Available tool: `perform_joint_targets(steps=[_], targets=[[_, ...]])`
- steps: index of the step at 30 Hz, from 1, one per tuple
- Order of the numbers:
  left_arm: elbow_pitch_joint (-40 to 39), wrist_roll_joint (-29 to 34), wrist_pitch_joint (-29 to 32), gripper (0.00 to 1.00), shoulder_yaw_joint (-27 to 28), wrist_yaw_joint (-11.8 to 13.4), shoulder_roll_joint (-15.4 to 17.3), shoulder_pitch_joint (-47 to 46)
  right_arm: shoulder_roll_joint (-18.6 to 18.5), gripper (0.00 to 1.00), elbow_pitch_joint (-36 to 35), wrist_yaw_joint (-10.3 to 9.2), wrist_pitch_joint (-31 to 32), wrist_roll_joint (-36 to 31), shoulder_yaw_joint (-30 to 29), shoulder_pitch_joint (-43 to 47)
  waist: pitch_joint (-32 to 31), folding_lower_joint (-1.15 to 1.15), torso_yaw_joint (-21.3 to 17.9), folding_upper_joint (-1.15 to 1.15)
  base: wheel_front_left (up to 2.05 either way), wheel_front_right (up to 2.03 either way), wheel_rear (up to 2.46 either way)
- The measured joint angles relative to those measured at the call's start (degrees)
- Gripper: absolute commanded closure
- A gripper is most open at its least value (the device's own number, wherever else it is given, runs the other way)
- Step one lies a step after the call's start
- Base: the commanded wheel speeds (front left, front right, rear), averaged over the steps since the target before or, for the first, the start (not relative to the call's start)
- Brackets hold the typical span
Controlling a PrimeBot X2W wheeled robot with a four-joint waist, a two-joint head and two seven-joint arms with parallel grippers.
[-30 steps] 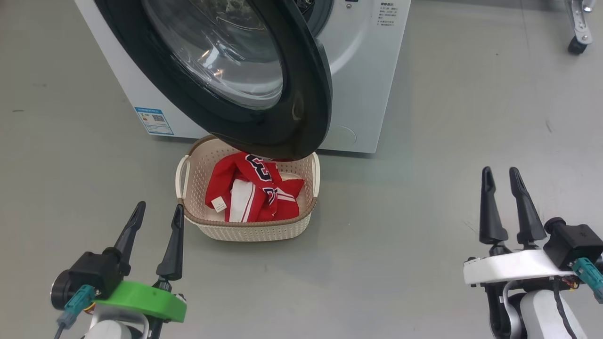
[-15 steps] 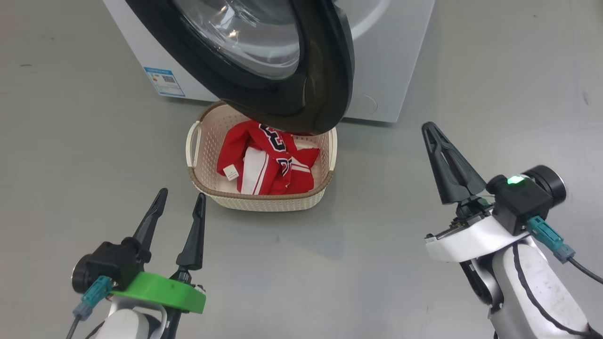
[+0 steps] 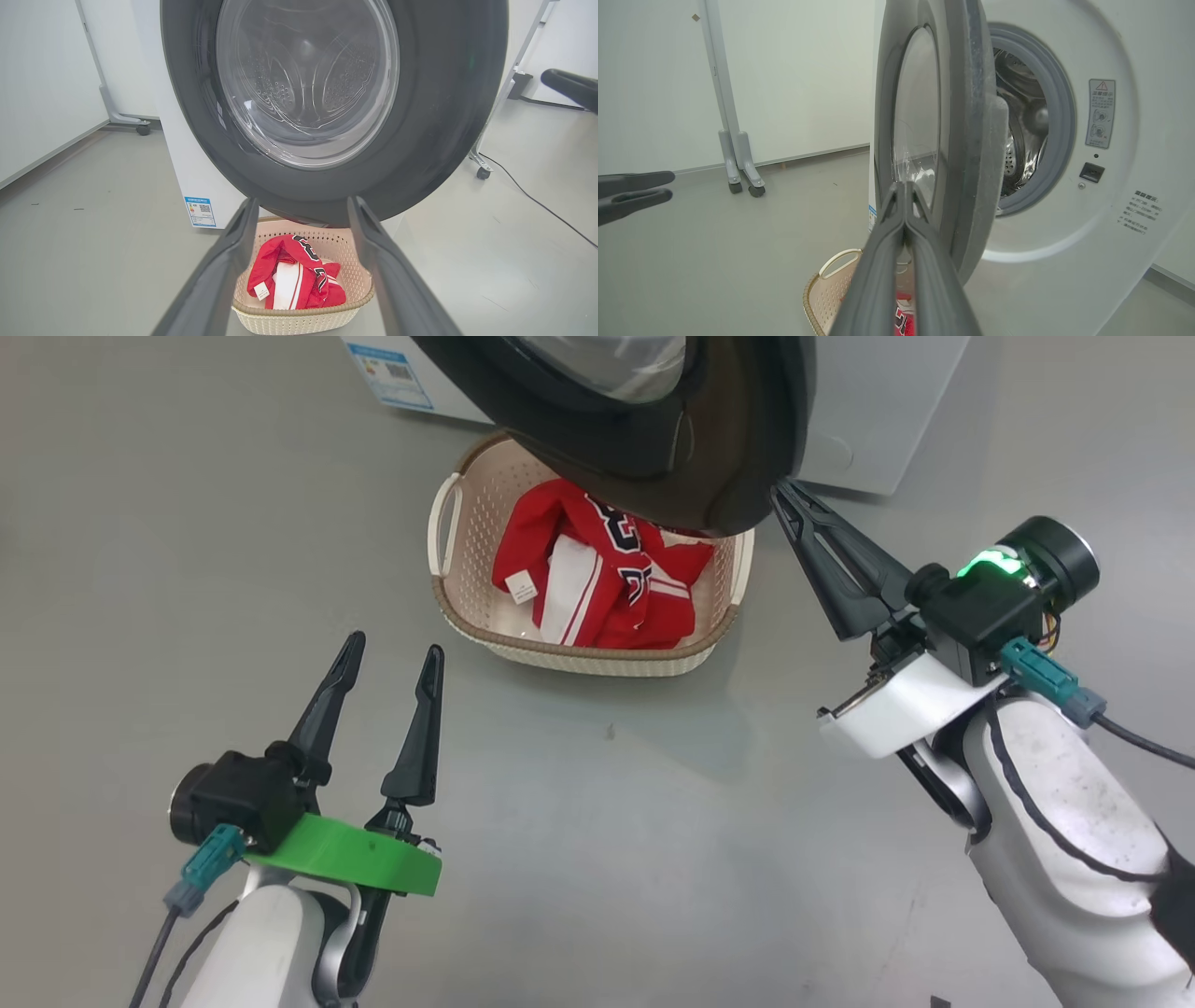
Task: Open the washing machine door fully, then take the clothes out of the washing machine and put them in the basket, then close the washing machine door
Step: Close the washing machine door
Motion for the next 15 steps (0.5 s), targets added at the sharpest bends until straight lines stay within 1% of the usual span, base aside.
perform_joint_targets(steps=[9,15], targets=[[0.16,-0.15,-0.01,0.0,-0.83,0.0,-0.7,-2.58,-2.58,1.0,3.35,0.0,1.01,2.36,0.79,-7.89,5.09,0.0,3.77,0.0,0.0,0.0,0.0],[0.38,-0.15,-0.01,0.0,-0.85,0.0,-1.31,-3.51,-3.07,1.0,6.36,0.47,0.13,4.45,-1.54,-10.29,7.39,0.0,5.68,0.0,0.0,0.0,0.0]])
